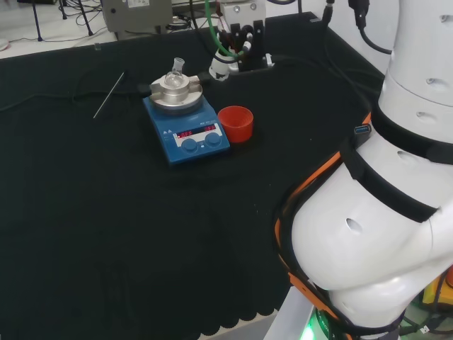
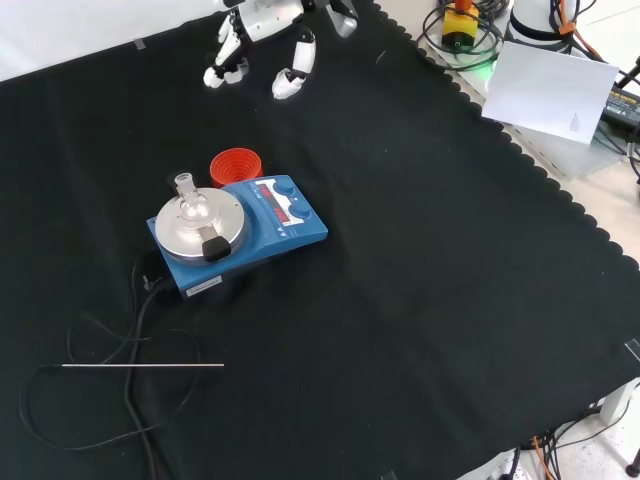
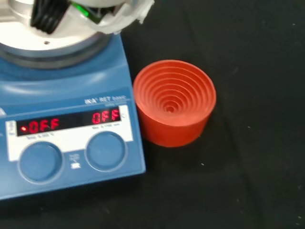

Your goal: Turn on the heater.

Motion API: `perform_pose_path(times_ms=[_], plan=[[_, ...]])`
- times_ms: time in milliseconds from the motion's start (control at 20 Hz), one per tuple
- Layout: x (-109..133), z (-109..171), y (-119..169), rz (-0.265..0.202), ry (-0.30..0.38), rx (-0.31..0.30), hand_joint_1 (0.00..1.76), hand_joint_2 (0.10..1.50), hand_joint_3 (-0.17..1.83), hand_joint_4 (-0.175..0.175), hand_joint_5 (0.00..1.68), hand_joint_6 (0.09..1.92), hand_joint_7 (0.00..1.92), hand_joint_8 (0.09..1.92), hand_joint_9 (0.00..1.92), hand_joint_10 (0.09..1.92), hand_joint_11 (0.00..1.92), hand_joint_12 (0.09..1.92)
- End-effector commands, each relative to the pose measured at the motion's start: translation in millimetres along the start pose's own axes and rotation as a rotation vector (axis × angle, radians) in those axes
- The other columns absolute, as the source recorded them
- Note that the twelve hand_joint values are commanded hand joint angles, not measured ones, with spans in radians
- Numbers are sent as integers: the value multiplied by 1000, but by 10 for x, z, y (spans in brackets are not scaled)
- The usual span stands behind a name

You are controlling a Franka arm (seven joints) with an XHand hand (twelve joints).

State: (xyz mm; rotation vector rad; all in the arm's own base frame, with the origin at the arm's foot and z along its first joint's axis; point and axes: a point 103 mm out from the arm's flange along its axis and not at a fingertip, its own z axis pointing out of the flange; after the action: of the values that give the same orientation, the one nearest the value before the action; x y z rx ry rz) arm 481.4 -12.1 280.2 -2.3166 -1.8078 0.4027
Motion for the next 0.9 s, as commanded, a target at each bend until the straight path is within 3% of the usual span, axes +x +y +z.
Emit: perform_pose_path(times_ms=[50,250,400,650,900], plan=[[-255,132,-92,-11,-41,-17,1004,614,723,-40,352,87,936,702,1188,494,1001,1072],[-246,205,-189,-20,-75,-35,1083,640,700,-65,353,87,1203,943,1481,563,1487,812],[-217,265,-274,-30,-103,-53,1122,652,702,-69,360,87,1377,1252,1622,887,1724,986],[-121,392,-455,-49,-154,-43,1311,660,874,-61,385,87,1513,1723,1720,1341,1736,1393],[-43,518,-573,-94,-232,20,1472,590,1132,-44,381,87,1575,1920,1754,1630,1645,1512]])
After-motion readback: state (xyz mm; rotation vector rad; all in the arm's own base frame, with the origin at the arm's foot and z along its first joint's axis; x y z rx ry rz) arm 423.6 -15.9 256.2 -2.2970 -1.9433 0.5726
